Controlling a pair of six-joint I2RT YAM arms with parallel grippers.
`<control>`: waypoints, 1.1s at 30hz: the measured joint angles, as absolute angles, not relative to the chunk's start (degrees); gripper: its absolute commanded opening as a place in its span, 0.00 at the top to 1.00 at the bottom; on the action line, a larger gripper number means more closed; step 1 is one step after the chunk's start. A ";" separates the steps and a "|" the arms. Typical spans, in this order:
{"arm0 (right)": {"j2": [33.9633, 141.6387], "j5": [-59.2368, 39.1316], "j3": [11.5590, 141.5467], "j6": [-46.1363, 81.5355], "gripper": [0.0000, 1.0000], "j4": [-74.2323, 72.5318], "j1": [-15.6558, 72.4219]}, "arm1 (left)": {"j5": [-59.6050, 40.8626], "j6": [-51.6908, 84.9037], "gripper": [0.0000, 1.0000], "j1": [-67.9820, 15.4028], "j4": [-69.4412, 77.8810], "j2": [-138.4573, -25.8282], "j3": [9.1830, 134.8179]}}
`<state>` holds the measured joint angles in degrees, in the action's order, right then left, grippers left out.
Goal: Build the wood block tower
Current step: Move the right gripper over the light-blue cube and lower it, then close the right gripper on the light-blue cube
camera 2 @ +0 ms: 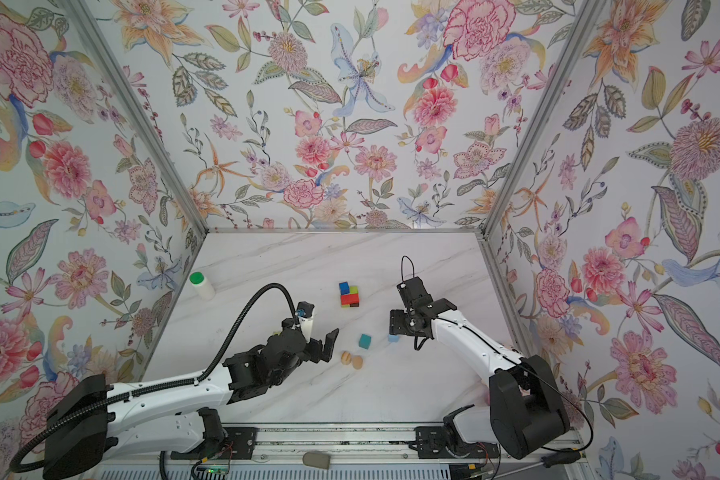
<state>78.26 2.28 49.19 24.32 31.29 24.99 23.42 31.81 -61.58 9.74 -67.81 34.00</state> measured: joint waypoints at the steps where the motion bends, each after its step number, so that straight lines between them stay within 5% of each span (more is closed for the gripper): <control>1: 78.28 2.13 48.93 24.43 0.28 31.05 24.99 | 23.42 31.59 0.01 -61.58 9.80 -68.27 34.20; 15: 85.43 1.72 48.75 26.57 0.45 28.58 27.31 | 24.49 28.69 0.01 -61.39 10.35 -69.73 34.52; 33: 89.62 1.98 49.82 27.31 0.52 27.46 28.16 | 24.29 28.34 0.01 -58.50 10.74 -66.70 31.35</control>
<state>89.62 1.98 49.82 27.31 27.46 28.16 24.29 28.34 -58.50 10.74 -66.70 31.35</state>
